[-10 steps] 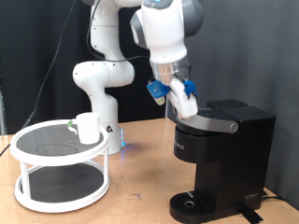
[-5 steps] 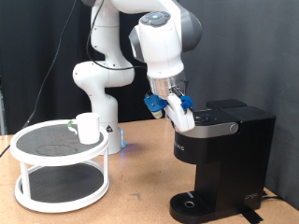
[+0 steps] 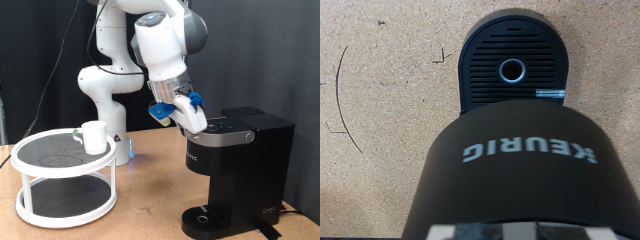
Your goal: Make a cup of coffee with the keurig machine
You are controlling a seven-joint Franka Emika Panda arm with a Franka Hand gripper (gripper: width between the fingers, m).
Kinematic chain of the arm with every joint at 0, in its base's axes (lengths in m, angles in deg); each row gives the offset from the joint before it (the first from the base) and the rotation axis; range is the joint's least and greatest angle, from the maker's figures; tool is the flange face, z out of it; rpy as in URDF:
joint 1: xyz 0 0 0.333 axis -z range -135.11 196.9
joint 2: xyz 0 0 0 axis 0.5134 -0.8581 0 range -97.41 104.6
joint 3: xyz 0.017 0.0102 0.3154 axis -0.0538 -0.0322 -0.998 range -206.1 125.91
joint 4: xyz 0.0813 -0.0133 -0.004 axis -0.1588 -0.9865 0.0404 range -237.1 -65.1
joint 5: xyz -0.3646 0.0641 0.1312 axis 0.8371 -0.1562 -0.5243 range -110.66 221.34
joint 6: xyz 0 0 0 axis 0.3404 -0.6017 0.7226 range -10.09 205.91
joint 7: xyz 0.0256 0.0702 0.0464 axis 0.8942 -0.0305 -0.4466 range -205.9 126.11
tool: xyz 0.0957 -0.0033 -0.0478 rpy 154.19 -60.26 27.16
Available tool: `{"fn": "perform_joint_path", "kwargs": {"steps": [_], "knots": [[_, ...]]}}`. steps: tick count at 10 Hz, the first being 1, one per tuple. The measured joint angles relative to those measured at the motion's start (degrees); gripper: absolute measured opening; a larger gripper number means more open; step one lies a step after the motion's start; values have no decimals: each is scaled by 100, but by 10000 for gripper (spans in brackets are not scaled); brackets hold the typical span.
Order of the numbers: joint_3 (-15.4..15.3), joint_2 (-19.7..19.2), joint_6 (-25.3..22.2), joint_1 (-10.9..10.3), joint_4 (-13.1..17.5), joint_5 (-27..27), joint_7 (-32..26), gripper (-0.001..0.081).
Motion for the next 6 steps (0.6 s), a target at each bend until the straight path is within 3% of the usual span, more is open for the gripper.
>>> {"fn": "perform_joint_path", "kwargs": {"steps": [2, 4, 6], "knots": [[94, 211, -230, 60, -53, -72, 0, 0], [149, 360, -312, 77, -76, -569, 2, 0], [145, 380, -239, 76, -129, -514, -60, 0]]}}
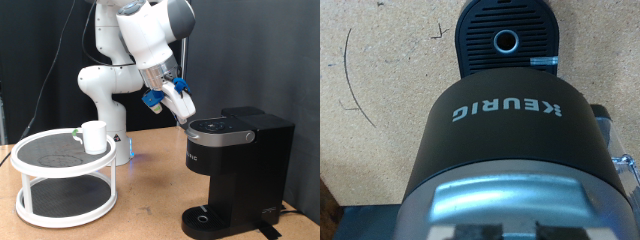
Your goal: Make a cup of coffee with the keurig machine
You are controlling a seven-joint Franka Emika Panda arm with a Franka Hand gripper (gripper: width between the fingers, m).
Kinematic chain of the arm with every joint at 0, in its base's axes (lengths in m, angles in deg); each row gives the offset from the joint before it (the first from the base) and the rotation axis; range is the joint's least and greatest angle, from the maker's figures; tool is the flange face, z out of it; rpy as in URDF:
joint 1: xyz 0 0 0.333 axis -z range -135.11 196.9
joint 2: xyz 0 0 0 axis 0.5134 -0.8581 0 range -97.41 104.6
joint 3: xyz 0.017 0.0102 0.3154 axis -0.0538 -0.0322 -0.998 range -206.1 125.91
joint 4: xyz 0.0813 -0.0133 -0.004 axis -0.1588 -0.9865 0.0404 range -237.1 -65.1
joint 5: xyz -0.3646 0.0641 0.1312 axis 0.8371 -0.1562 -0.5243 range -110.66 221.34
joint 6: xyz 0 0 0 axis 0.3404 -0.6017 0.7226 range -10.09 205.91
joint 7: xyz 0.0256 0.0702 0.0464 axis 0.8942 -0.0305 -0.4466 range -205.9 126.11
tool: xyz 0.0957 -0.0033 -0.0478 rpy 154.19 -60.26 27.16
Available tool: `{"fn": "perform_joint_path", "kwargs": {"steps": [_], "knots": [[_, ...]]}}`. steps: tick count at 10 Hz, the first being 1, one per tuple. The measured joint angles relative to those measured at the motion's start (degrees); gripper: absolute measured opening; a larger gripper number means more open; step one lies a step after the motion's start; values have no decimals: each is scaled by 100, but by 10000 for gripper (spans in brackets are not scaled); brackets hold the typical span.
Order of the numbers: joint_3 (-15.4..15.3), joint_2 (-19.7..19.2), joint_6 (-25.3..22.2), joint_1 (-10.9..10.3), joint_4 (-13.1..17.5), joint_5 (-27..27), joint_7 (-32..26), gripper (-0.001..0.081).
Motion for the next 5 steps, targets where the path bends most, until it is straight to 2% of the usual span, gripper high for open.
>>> {"fn": "perform_joint_path", "kwargs": {"steps": [2, 5], "knots": [[33, 329, 63, 1, -382, -287, -374, 0], [63, 829, -84, 82, -964, -45, -414, 0]]}}
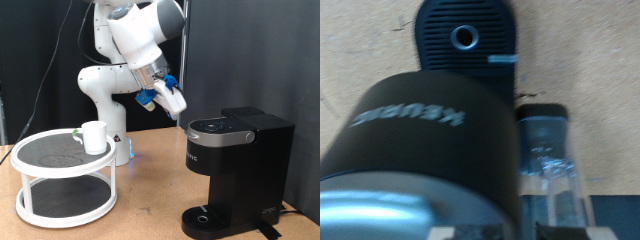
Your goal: Make a cup of coffee with the keurig machine
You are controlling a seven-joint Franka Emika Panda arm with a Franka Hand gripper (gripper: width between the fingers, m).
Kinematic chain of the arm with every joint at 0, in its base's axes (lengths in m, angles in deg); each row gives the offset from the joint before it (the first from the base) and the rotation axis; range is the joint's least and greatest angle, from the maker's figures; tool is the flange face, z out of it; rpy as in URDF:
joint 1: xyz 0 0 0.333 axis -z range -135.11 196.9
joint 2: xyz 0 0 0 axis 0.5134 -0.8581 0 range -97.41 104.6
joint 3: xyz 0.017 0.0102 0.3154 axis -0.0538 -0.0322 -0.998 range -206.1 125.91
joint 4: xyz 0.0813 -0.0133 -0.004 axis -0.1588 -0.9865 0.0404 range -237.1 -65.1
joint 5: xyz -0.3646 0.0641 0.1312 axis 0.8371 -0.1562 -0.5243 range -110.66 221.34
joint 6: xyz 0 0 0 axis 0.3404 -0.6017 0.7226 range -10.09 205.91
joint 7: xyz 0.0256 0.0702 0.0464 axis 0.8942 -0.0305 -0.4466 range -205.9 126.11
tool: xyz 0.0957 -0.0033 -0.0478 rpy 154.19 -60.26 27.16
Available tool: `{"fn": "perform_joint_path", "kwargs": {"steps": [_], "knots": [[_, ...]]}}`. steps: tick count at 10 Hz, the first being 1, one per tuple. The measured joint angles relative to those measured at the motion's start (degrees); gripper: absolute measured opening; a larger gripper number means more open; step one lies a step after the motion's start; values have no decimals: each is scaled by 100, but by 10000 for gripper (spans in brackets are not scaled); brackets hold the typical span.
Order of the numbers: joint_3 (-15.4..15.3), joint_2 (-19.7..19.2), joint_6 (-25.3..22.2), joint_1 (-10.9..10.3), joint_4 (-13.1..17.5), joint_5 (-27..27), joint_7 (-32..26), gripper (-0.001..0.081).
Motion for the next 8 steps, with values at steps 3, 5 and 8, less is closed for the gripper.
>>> {"fn": "perform_joint_path", "kwargs": {"steps": [3, 5, 8], "knots": [[78, 567, -85, 73, -555, 86, -322, 0], [95, 566, -86, 73, -586, -3, -385, 0], [427, 978, -407, 136, -996, -192, -730, 0]]}}
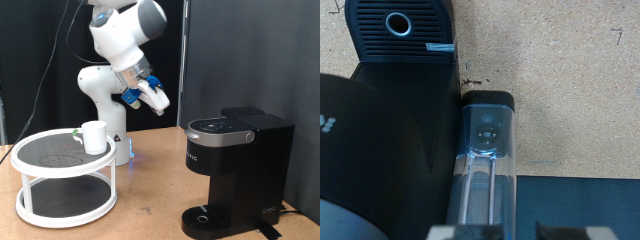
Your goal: Make a cup of coffee with the keurig machine
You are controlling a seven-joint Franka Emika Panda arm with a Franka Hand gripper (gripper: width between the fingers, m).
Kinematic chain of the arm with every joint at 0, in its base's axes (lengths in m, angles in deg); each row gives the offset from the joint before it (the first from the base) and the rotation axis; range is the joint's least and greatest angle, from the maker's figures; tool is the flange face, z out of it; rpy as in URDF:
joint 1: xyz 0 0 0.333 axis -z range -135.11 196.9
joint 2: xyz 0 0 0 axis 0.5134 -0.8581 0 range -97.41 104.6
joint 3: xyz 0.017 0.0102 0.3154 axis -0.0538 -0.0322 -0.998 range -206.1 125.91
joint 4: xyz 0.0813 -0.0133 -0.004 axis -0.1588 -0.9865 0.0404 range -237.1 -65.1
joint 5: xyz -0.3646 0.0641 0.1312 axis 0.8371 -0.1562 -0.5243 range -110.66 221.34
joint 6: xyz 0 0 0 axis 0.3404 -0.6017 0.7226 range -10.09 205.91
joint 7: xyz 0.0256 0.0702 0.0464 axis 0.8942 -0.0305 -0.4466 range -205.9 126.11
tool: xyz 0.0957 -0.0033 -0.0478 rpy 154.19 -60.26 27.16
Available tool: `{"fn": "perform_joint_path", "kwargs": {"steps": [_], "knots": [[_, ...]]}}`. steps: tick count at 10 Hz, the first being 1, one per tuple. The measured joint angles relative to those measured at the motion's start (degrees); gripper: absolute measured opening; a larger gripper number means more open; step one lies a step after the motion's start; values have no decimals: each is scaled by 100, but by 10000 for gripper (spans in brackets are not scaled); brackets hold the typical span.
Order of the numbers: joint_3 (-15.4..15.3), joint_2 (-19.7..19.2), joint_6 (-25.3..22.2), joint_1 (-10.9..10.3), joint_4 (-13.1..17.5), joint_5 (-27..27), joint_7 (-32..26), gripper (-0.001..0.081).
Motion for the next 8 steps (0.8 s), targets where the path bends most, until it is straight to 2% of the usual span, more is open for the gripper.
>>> {"fn": "perform_joint_path", "kwargs": {"steps": [2, 5, 7, 8], "knots": [[135, 350, -10, 155, -332, 77, -156, 0], [428, 788, -414, 359, -608, 342, -554, 0], [450, 794, -452, 359, -616, 303, -544, 0], [551, 877, -727, 406, -624, 259, -491, 0]]}}
